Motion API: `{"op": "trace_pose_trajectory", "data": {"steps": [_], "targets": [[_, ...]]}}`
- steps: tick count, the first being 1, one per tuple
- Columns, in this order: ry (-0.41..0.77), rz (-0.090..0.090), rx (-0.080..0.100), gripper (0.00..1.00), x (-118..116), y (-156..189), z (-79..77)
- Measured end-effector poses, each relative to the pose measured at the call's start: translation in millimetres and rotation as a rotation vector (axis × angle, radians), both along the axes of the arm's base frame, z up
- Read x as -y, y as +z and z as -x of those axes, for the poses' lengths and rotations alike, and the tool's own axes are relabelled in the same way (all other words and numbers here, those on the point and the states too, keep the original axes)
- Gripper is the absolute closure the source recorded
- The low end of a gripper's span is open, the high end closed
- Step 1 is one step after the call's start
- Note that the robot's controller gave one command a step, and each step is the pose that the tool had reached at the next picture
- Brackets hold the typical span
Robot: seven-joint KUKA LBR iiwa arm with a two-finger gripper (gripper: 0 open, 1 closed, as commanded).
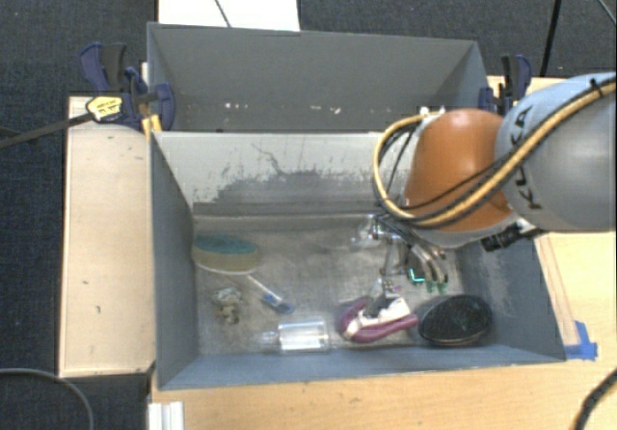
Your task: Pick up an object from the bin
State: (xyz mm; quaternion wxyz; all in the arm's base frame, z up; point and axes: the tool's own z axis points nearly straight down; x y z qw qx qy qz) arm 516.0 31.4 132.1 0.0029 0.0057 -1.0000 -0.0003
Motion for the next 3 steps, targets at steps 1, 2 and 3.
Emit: {"op": "trace_pose_trajectory", "data": {"steps": [1,2,3], "targets": [[0.300,-0.004,0.029,0.00,33,-54,30.2],[0.290,0.000,0.027,0.00,31,-28,33.9],[0.399,0.001,0.029,0.00,47,-29,33.7]]}}
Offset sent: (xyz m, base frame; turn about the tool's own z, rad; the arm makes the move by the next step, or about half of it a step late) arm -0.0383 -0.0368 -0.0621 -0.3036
